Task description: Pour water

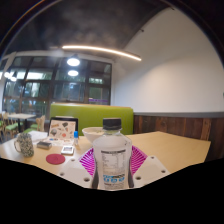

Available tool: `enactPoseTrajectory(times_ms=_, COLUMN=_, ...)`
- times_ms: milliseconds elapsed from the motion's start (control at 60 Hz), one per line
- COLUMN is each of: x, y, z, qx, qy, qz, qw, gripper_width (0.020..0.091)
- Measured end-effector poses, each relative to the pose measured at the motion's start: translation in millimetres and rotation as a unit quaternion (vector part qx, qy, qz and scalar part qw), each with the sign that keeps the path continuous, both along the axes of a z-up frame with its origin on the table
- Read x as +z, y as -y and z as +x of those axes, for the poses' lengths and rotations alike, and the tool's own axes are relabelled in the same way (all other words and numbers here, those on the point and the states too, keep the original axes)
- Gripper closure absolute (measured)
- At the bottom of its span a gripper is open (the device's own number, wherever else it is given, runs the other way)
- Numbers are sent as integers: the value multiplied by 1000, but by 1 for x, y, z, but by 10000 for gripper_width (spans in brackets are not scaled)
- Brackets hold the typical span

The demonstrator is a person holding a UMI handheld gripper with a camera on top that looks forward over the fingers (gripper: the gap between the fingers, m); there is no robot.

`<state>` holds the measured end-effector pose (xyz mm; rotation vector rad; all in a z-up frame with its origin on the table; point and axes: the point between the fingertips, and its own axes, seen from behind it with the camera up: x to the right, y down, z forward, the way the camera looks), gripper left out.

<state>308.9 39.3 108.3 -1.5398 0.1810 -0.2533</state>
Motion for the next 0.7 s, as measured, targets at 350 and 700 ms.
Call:
enactPoseTrajectory(times_ms=350, x=108, y=-76, z=-170, qx=39, qy=432, qz=-54, qw=899, gripper_width=706)
enactPoseTrajectory(times_ms=700, x=44, y=-137, z=-278, qx=81, qy=860, qz=-133, qw=486, gripper_width=704)
